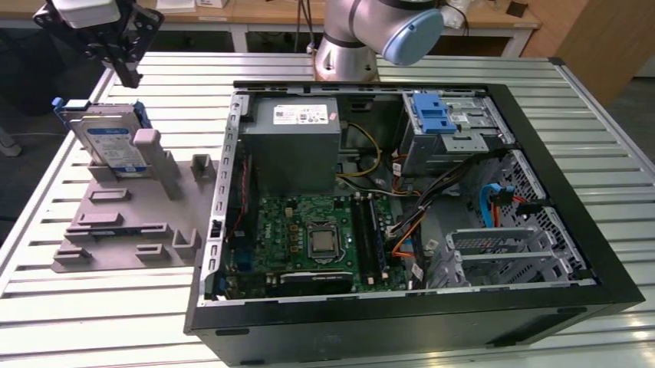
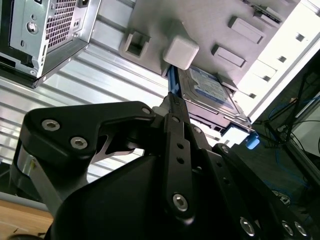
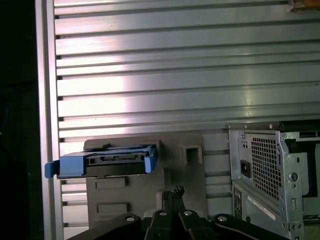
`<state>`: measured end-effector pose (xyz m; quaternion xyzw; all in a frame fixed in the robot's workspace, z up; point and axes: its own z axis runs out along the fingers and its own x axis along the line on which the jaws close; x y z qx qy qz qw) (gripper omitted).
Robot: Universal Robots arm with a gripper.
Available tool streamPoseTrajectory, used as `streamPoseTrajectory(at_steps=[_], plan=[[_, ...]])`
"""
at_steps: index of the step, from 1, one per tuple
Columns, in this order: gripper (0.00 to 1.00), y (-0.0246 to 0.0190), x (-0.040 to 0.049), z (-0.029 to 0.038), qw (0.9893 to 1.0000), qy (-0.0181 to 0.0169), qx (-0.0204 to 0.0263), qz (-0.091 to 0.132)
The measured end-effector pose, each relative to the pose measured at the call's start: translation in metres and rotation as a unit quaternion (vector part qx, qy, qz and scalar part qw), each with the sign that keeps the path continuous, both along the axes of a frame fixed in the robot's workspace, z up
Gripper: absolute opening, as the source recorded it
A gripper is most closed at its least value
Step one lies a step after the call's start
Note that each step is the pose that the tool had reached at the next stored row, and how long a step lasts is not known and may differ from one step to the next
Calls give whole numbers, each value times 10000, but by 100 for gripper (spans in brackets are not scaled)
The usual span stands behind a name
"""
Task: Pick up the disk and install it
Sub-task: 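Reach for the disk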
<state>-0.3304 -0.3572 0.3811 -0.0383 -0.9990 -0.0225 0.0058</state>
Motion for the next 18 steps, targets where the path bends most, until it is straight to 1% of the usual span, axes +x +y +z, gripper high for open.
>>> streamPoseTrajectory(at_steps=[13, 18], plan=[[11, 4, -42, -2, 10000, 0, 0, 0], [11, 7, -70, -3, 10000, 0, 0, 0]])
